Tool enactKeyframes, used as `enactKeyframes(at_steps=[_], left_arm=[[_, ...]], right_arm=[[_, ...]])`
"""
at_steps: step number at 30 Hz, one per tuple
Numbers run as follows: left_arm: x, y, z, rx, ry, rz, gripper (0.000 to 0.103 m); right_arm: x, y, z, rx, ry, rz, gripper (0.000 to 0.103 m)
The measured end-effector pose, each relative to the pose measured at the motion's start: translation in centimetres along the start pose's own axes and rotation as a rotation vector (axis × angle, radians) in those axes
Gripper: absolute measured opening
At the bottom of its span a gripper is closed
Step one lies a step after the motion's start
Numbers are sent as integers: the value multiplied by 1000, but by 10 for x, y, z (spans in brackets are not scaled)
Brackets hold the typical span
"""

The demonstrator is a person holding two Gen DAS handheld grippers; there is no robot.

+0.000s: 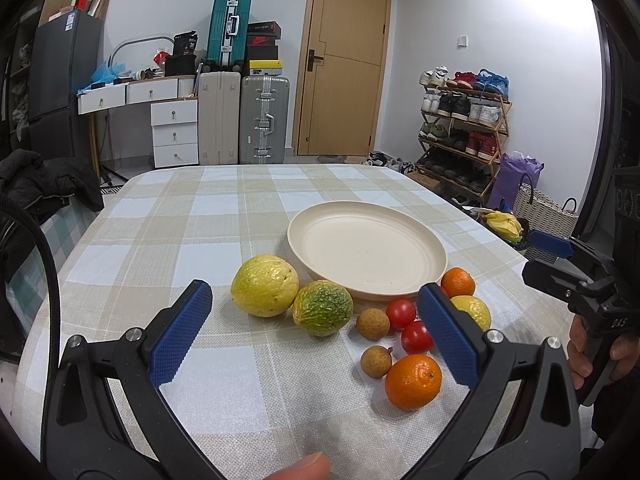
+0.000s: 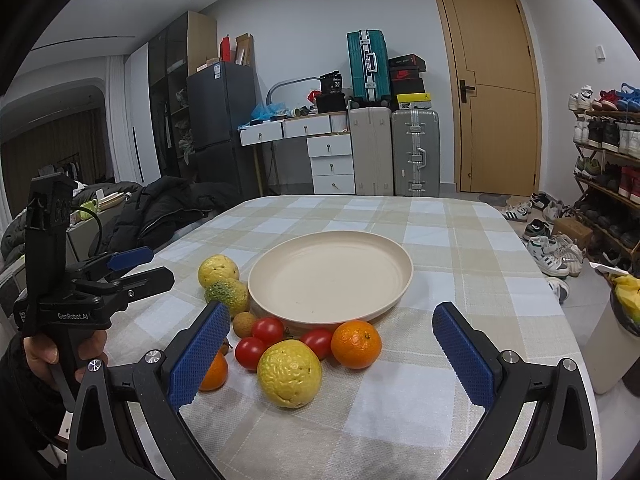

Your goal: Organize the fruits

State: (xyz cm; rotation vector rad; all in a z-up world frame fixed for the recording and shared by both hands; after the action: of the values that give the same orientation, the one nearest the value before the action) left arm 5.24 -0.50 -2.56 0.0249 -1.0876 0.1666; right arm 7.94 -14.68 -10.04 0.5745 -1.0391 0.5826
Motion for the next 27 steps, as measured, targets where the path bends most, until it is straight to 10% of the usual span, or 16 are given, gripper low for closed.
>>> enactKeyframes(at_steps=[17, 27], left_arm=[[2, 4, -1, 16, 6, 4, 103], [-7, -3, -5, -4, 78, -4, 103]], right_arm=[[-2, -9, -14, -72, 43, -22, 103], [-17, -11, -27, 0, 232, -146, 103]])
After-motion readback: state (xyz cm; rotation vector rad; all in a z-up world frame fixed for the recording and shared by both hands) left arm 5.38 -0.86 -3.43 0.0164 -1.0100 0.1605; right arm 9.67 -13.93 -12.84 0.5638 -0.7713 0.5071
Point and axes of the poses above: each gripper's, at about its wrist camera, not at the fingertips, and z roughly against the way its jaws point, y to its left, x to its top, the point moved 6 cm from there along -z, roughly the way its jaws point, and after that the axes turned 6 degrees about x, right-handed, at the moved point
